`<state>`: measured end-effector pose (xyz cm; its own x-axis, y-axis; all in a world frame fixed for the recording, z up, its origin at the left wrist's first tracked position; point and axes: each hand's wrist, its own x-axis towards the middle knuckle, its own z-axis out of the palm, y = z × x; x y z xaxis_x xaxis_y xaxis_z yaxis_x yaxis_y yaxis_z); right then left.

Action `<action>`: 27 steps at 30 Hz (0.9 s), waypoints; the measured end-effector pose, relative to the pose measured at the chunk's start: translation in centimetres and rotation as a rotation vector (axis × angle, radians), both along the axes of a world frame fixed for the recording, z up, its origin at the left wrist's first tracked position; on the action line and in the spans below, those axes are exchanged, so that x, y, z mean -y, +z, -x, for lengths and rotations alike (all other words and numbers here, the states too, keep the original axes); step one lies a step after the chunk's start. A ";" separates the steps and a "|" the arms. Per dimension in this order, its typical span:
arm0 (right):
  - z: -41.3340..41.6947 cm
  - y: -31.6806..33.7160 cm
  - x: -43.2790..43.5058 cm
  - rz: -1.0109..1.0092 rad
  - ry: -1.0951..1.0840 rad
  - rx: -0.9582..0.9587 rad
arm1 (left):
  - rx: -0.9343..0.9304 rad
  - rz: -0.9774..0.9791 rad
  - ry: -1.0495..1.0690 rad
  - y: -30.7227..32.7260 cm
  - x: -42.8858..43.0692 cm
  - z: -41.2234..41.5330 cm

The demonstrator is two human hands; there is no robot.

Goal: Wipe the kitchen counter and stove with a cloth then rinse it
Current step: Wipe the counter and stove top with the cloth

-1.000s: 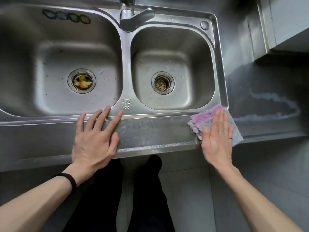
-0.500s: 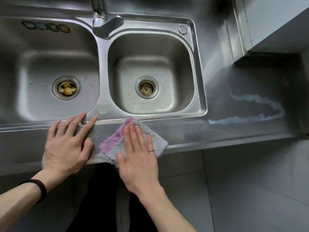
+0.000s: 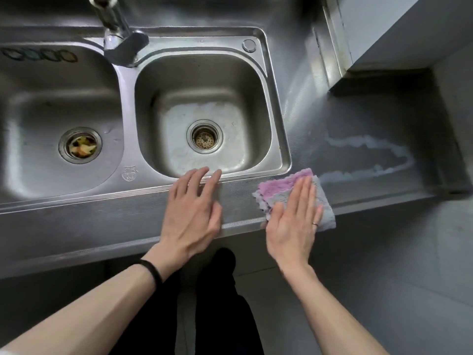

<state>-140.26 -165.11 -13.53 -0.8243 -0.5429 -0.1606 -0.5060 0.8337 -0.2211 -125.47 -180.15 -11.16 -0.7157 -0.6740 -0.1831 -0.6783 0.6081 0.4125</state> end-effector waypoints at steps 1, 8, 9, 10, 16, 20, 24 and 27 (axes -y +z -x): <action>-0.7 0.0 0.7 0.009 -0.056 -0.005 | 0.005 -0.012 0.015 -0.1 -0.5 1.7; -0.6 -1.0 0.2 0.020 0.020 -0.016 | 0.150 0.088 0.052 -2.5 -2.7 5.3; 0.2 -1.1 -0.2 0.017 0.066 -0.024 | 0.160 0.122 0.052 -2.8 -2.8 5.3; 1.0 -1.2 -0.4 0.010 0.102 -0.032 | 0.167 0.147 0.054 -3.1 -2.9 5.3; 7.9 -1.5 3.4 -0.037 0.267 -0.033 | 0.189 0.214 0.081 -3.4 -3.2 5.7; 12.0 -1.2 7.4 -0.046 0.273 -0.024 | 0.177 0.244 0.095 -3.5 -3.4 5.9; 8.9 -0.8 5.1 0.004 0.219 -0.013 | 0.155 0.267 0.111 -3.5 -3.5 6.0; 3.8 -0.3 -0.1 0.027 0.193 -0.004 | 0.148 0.269 0.118 -3.4 -3.5 6.1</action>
<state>-144.10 -165.01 -13.84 -0.7053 -0.6949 -0.1406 -0.6567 0.7150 -0.2397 -131.57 -176.62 -14.55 -0.6087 -0.7889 -0.0837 -0.7911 0.5956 0.1392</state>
